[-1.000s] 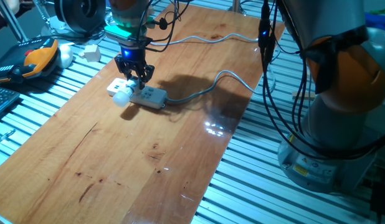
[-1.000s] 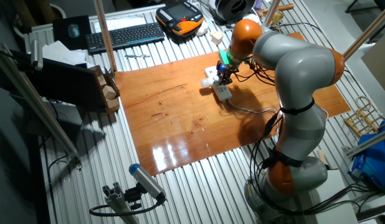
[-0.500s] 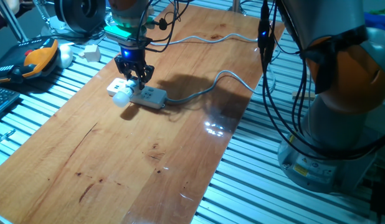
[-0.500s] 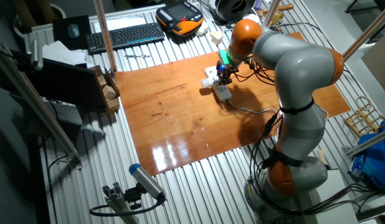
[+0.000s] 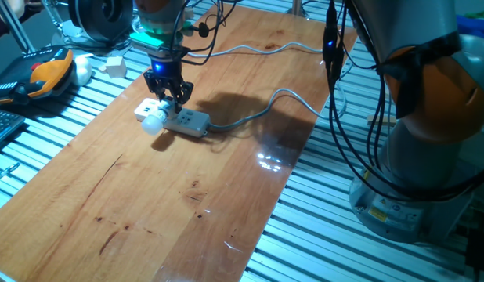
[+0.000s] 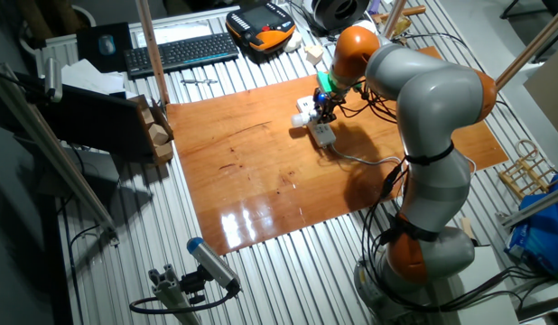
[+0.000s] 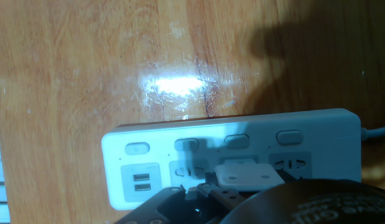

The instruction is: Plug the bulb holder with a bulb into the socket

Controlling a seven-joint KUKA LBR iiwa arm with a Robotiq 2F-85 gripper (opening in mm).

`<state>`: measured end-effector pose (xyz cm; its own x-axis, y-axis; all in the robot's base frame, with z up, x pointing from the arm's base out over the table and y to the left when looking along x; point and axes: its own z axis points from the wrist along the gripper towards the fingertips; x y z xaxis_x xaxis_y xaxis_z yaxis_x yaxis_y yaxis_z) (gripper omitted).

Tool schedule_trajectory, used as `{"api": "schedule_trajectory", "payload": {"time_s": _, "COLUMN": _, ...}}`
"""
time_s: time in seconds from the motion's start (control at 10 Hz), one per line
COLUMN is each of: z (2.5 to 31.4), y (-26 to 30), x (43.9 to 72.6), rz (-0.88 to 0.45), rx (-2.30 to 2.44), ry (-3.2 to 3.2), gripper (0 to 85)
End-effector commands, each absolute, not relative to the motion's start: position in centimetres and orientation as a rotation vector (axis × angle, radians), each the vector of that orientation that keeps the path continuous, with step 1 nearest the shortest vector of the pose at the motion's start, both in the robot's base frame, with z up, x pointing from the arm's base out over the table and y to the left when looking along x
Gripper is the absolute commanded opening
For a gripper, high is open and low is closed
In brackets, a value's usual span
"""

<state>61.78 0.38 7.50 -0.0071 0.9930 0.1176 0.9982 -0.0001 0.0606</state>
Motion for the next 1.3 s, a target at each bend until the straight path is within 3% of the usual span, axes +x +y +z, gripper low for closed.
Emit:
{"api": "schedule_trajectory", "payload": {"time_s": 0.0, "z": 7.48, "y": 0.36, "x": 61.76, "rz": -0.195, "rx": -2.185, "ry": -2.192, "gripper": 0.0}}
{"api": "schedule_trajectory", "payload": {"time_s": 0.5, "z": 7.41, "y": 0.4, "x": 61.75, "rz": -0.229, "rx": -2.196, "ry": -2.189, "gripper": 0.0}}
{"api": "schedule_trajectory", "payload": {"time_s": 0.6, "z": 7.46, "y": 0.41, "x": 61.76, "rz": -0.235, "rx": -2.206, "ry": -2.185, "gripper": 34.0}}
{"api": "schedule_trajectory", "payload": {"time_s": 0.7, "z": 7.48, "y": 0.42, "x": 61.76, "rz": -0.233, "rx": -2.208, "ry": -2.185, "gripper": 34.0}}
{"api": "schedule_trajectory", "payload": {"time_s": 0.8, "z": 7.49, "y": 0.43, "x": 61.77, "rz": -0.237, "rx": -2.21, "ry": -2.186, "gripper": 51.0}}
{"api": "schedule_trajectory", "payload": {"time_s": 1.0, "z": 7.54, "y": 0.46, "x": 61.79, "rz": -0.238, "rx": -2.212, "ry": -2.188, "gripper": 51.0}}
{"api": "schedule_trajectory", "payload": {"time_s": 1.1, "z": 7.55, "y": 0.47, "x": 61.79, "rz": -0.244, "rx": -2.215, "ry": -2.189, "gripper": 68.0}}
{"api": "schedule_trajectory", "payload": {"time_s": 1.2, "z": 7.61, "y": 0.49, "x": 61.79, "rz": -0.251, "rx": -2.218, "ry": -2.192, "gripper": 68.0}}
